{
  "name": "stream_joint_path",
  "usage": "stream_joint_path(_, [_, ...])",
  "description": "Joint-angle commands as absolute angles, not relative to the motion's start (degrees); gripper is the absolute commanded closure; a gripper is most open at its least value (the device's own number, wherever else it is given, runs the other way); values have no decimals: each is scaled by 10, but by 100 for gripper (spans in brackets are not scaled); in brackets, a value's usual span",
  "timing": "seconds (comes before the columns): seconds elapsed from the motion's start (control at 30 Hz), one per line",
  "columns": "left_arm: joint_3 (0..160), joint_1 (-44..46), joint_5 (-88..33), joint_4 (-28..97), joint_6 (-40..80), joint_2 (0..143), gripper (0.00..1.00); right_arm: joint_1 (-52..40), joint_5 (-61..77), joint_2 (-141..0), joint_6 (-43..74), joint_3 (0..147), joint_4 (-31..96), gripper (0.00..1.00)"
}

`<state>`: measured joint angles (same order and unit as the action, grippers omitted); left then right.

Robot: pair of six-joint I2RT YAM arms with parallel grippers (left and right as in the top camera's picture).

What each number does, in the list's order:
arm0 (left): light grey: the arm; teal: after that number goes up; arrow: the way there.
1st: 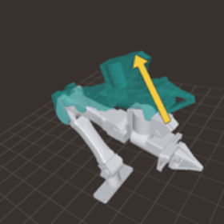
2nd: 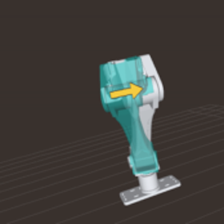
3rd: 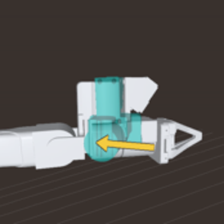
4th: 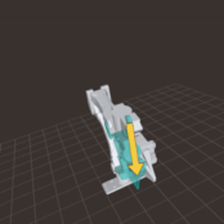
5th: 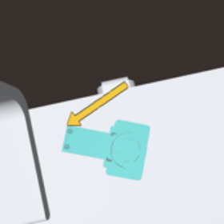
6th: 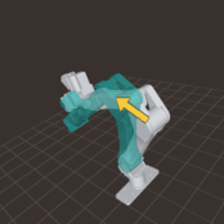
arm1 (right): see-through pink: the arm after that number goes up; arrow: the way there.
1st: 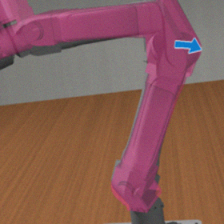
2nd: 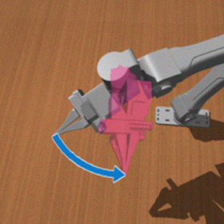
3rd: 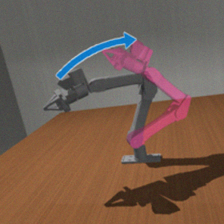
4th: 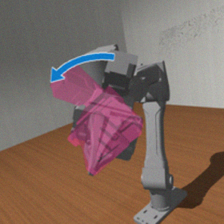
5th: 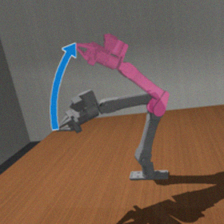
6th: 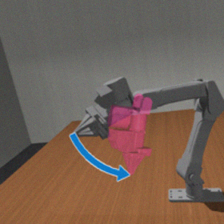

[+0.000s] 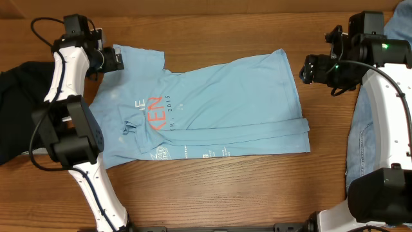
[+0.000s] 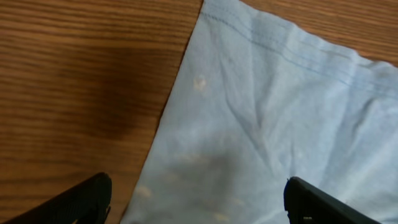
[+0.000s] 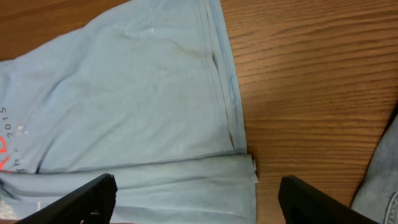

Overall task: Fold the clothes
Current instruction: 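Move both grippers to the shirt's top corners near the collar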

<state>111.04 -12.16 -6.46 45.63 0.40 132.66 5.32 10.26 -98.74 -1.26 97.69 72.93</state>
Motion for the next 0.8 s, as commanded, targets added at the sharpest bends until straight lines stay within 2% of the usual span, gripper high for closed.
stream_joint_path(0.0, [1127, -127, -69, 430, -11, 1354, 9, 57, 106, -978, -15, 987, 735, 16])
stream_joint_path(0.17, [1127, -127, -72, 416, -11, 1386, 11, 57, 106, -978, -15, 987, 745, 23])
stream_joint_path(0.23, [1127, -127, -74, 421, -11, 1400, 16, 57, 106, -978, -15, 987, 750, 26])
stream_joint_path(0.27, [1127, -127, -76, 425, -11, 1402, 28, 57, 106, -978, -15, 987, 751, 28])
stream_joint_path(0.33, [1127, -127, -76, 436, -11, 1401, 75, 57, 106, -978, -15, 987, 751, 29])
stream_joint_path(0.37, [1127, -127, -76, 441, -11, 1401, 88, 57, 106, -978, -15, 987, 746, 29])
stream_joint_path(0.4, [1127, -127, -76, 450, -11, 1400, 95, 57, 106, -978, -15, 987, 738, 31])
stream_joint_path(0.67, [1127, -127, -76, 497, 28, 1380, 96, 57, 108, -1046, -15, 987, 611, 39])
stream_joint_path(0.7, [1127, -127, -81, 498, 35, 1374, 96, 57, 113, -1062, -16, 987, 596, 36])
stream_joint_path(0.73, [1127, -127, -96, 498, 34, 1366, 96, 57, 121, -1082, -16, 987, 574, 25])
stream_joint_path(0.77, [1127, -127, -112, 499, 35, 1355, 96, 57, 131, -1112, -16, 987, 539, 18])
